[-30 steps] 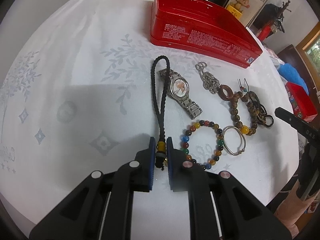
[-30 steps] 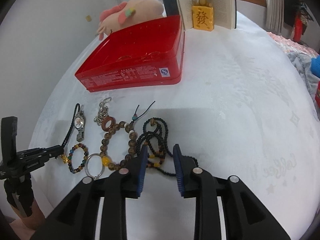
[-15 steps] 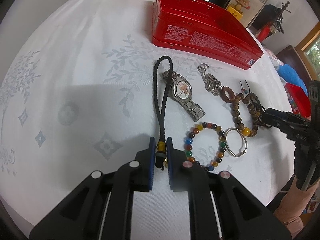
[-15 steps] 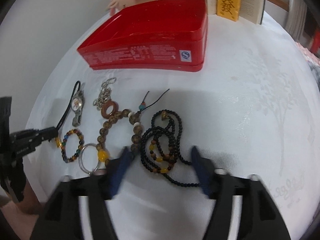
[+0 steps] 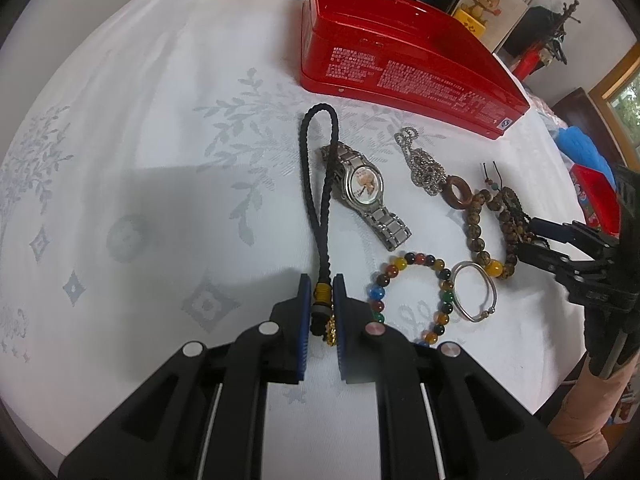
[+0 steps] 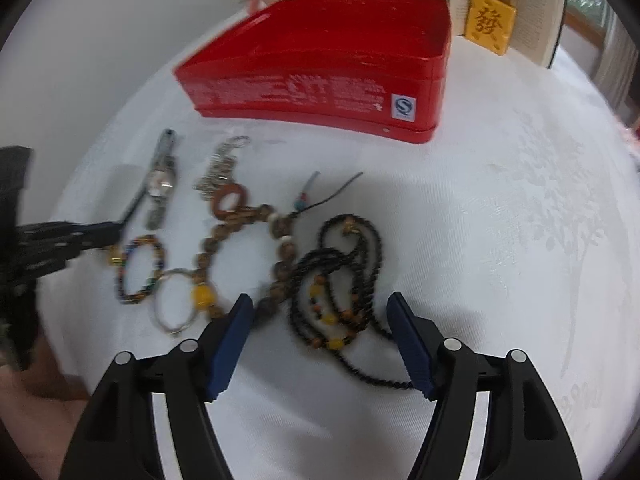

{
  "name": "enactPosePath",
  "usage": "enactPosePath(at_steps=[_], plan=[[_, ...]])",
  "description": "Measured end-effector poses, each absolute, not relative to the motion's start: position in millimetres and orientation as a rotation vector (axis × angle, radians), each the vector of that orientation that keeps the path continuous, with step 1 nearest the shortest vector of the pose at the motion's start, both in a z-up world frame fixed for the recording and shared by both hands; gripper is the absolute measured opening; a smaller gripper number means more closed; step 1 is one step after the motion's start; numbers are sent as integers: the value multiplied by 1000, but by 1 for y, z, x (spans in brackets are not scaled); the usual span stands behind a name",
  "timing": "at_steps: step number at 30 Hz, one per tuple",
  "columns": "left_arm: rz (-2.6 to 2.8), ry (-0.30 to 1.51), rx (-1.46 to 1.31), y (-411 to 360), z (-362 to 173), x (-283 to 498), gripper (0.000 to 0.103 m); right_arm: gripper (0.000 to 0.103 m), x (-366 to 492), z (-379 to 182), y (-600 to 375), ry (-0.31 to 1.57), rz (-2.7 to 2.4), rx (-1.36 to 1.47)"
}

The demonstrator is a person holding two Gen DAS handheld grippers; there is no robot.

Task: Organize jewelry
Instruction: 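Grasp the cord keychain with the left tool while the right tool grasps the black bead necklace, then lift both items into the red tin and open both tools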

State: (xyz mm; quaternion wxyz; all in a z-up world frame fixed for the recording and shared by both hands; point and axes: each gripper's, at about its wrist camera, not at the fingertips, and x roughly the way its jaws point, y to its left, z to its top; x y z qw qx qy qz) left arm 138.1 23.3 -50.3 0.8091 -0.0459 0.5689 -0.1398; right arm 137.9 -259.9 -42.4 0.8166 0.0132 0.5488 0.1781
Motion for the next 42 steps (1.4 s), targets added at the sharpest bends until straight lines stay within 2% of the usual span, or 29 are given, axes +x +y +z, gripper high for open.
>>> enactPosePath(at_steps=[13,15,17,18,20,23,33,42], plan=[[-307,1217,-93,20,-51,142,9,68,138,-50,-244,1140,322,-156],[-306,1217,-95,20,-51,142,9,62,140,-50,-242,1127,311,-182],[-306,1216,-95,20,-51,142,9,48,142,-50,-242,1120,308,-182],[-306,1216,-95,20,-52,142,9,45,142,-49,-243,1118,303,-183],[-307,1216,-93,20,-52,142,9,27,141,-48,-245,1114,304,-175],[-310,1215,-97,20,-52,142,9,21,137,-48,-249,1111,310,-155],[-338,1158,-116,26,-33,128,9,13,118,-30,-280,1092,426,124],[-369,1070,-129,25,5,118,9,11,107,13,-284,996,433,151]])
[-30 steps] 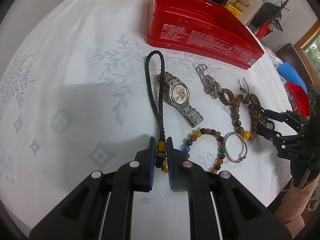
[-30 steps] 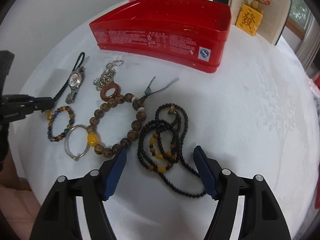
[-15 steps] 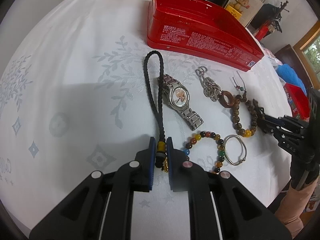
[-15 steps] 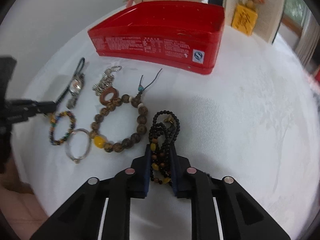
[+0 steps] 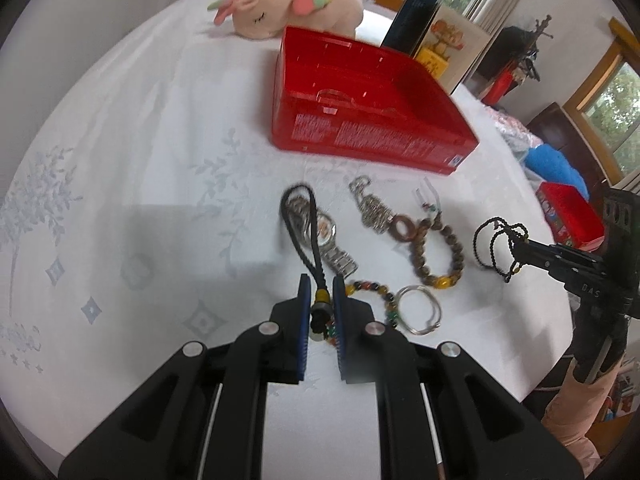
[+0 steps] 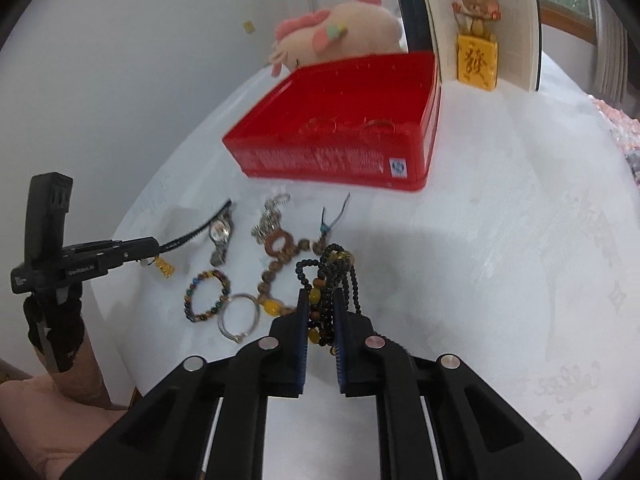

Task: Organize jewelry
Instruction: 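Lift both items into the red tin and open both tools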

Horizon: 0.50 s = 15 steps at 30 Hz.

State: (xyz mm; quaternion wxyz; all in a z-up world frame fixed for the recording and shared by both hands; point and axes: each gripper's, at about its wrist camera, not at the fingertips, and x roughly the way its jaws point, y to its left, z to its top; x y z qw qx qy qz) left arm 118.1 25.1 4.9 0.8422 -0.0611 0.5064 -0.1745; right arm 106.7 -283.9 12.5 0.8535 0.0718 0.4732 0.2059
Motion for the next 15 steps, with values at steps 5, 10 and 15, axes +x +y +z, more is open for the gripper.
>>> enactPosePath(at_steps=[5,10,15], plan=[[-380,1019,-136,25,27,119,9,10,103,37,-286,939,443,156],[-396,972,-135,24,48,121,9,10,109,65,-283,876,457,156],[-413,928,-127,17,74,134,9,10,127,91,-279,835,457,146]])
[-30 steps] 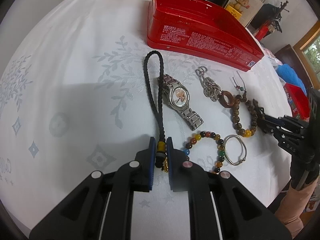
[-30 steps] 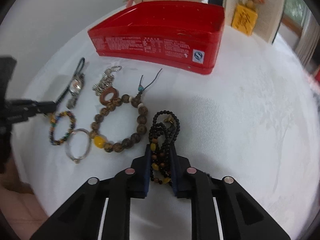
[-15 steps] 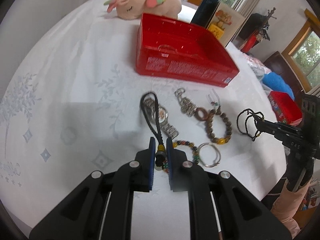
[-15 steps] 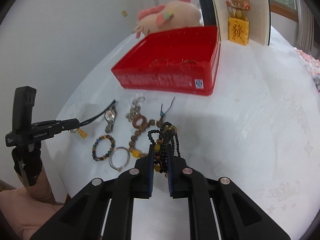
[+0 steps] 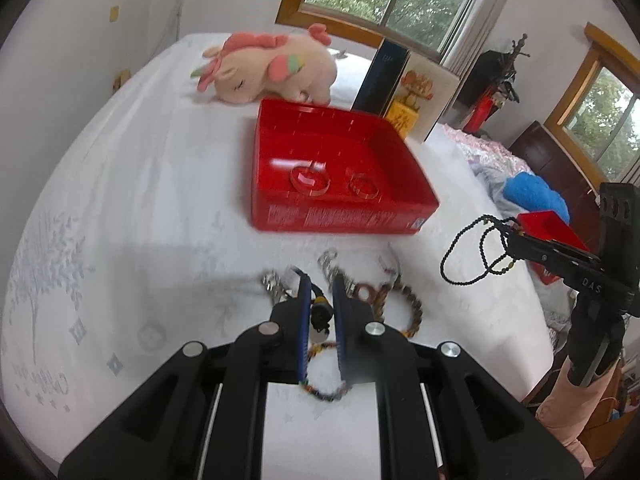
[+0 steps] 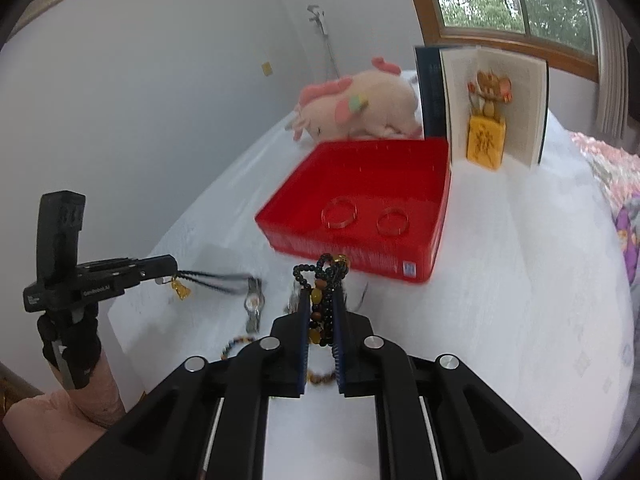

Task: Organize jewelry
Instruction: 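Lift both items into the red tin and open both tools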

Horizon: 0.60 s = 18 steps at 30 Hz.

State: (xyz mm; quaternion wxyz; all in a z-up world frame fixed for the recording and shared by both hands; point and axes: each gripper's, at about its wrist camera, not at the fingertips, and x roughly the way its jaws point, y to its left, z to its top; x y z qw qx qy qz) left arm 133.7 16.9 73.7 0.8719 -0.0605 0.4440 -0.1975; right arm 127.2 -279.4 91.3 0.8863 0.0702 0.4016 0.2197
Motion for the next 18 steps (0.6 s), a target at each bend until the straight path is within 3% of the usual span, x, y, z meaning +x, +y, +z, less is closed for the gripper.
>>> enactPosePath(at_steps=[13,18], plan=[[-423,811,-127,-6,134,190,9,10,196,137,-274,759,425,158],[-415,835,-152,-14,125,227,9,10,229,125,-272,775,380,169]])
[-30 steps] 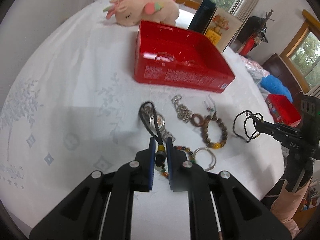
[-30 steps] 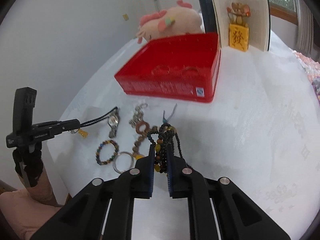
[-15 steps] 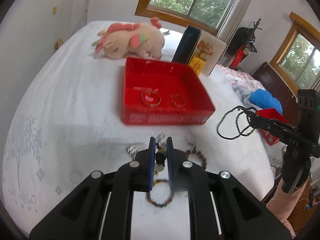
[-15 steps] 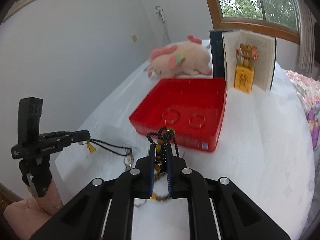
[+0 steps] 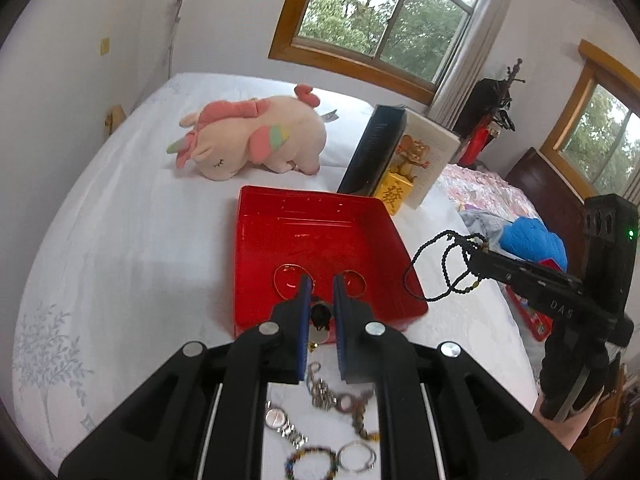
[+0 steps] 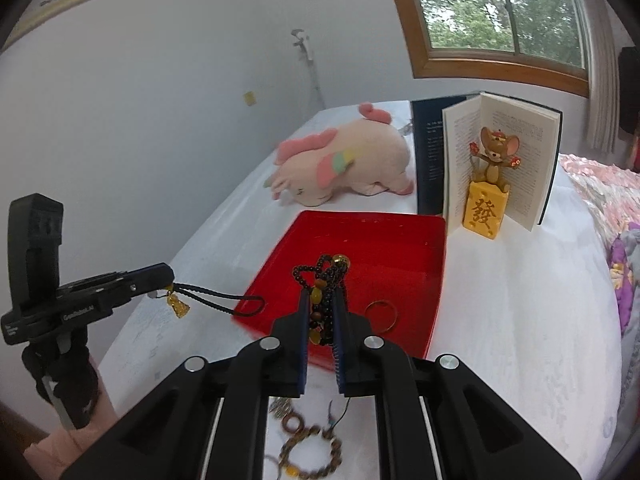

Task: Organize jewelry
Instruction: 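Lift both items into the red tin and open both tools, then withdraw both tools from the tin back toward the remaining jewelry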

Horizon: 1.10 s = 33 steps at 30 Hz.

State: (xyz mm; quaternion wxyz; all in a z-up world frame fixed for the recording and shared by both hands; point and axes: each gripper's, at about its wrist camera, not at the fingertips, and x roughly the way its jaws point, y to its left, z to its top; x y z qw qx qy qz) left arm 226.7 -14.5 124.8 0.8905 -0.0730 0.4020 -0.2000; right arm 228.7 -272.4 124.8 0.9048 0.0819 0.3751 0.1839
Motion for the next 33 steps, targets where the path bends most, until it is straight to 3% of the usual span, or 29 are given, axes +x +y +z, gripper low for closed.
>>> enactPosePath(at_steps=[17,19,22,33], plan=[[-388,1008,-164,-40,39,331,10,8,325,34,-260,946,234,133],[-397,1031,-175,-39,33,336,10,12,328,29,-261,967,236,138],[-399,1039,-183,-37,31,338,22,26,325,32,-262,955,233,135],[-375,1003,-153,-36,44,323,33,26,313,40,-258,948,233,139]])
